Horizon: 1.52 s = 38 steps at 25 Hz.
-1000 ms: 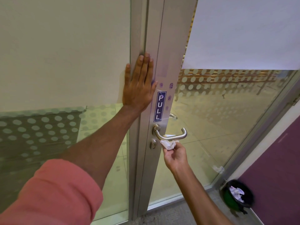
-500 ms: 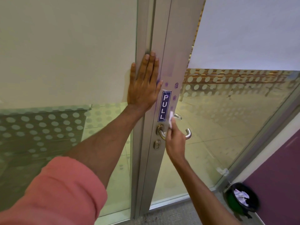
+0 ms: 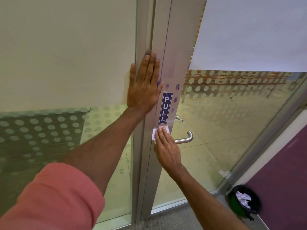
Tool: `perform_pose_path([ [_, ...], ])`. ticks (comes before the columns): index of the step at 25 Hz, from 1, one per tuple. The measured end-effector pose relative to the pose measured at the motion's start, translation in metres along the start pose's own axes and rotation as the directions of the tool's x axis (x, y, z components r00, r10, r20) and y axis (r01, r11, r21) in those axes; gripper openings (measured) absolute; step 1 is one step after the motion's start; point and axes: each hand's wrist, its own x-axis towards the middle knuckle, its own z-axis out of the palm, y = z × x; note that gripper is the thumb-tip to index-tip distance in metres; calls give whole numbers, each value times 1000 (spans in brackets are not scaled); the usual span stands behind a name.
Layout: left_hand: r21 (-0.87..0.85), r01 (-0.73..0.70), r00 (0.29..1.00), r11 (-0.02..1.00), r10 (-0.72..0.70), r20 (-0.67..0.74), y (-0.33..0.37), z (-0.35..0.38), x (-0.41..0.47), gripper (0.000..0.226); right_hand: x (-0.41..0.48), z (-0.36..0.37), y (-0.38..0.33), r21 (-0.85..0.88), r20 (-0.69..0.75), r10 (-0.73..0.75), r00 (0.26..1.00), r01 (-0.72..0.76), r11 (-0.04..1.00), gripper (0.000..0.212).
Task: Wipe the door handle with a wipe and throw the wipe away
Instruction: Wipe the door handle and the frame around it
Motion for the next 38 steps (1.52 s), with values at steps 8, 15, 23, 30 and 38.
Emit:
perform_pose_path([
  [8, -4, -8, 1000, 1000, 8, -3, 0, 0, 0, 65, 2, -2, -8, 26, -16, 88, 996, -87, 996, 69],
  [15, 0, -2, 1000, 1000, 2, -2, 0, 1, 0, 66, -9, -8, 15, -60, 32, -114, 993, 116, 991, 60],
  [23, -4, -4, 1000, 1000, 4, 9, -1, 1, 0, 65, -13, -4, 21, -96, -37, -191, 981, 187, 978, 67],
  [30, -5, -6, 1000, 1000, 6, 10, 0, 0, -1, 65, -10, 0, 17, 52, -234, -33, 972, 46, 998, 44],
  [38, -3, 2, 1000, 1000, -2, 25, 0, -1, 0, 66, -5, -12, 21, 379, -79, 231, 970, -185, 906, 43],
])
